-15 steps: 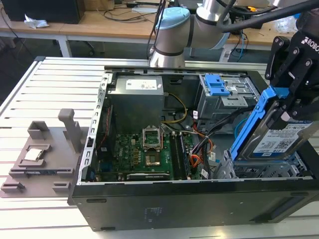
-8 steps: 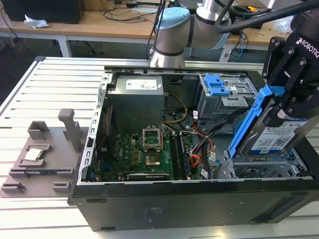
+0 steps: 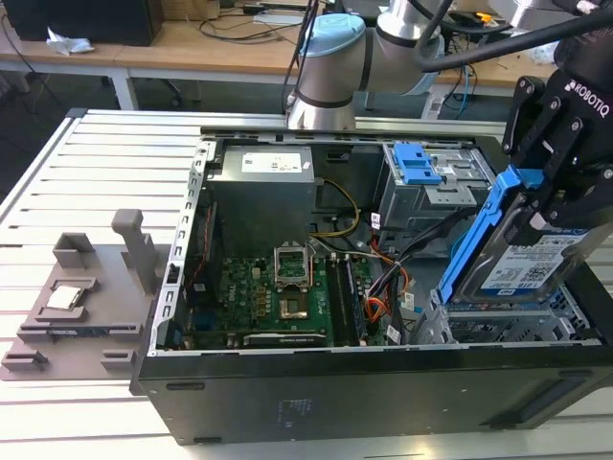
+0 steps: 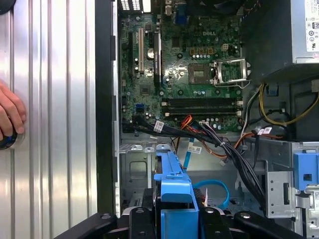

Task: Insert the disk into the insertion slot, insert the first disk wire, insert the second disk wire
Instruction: 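Insert the disk into the insertion slot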

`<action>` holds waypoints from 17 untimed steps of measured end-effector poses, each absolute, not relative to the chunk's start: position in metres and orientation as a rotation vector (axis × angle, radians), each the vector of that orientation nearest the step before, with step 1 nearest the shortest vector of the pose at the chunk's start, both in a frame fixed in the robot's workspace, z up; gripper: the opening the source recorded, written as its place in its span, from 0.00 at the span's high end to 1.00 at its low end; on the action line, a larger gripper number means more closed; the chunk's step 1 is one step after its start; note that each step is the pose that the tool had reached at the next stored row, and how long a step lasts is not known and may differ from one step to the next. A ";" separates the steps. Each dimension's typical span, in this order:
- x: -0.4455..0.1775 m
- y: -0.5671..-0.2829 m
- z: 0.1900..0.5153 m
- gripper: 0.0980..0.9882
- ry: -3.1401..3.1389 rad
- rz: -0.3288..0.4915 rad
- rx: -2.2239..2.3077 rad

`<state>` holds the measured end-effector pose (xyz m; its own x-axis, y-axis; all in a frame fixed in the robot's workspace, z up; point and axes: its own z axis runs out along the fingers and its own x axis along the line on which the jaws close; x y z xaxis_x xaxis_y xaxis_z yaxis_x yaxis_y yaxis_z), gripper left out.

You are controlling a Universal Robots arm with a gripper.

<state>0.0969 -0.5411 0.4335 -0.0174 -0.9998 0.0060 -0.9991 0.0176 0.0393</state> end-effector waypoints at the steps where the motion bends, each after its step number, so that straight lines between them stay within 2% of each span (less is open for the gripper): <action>1: 0.097 -0.541 0.433 0.70 -2.218 -0.037 2.179; 17: 0.097 -0.541 0.411 0.70 -2.218 -0.037 2.180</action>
<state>0.0969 -0.5411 0.4108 -0.0173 -0.9998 0.0058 -0.9991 0.0175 0.0393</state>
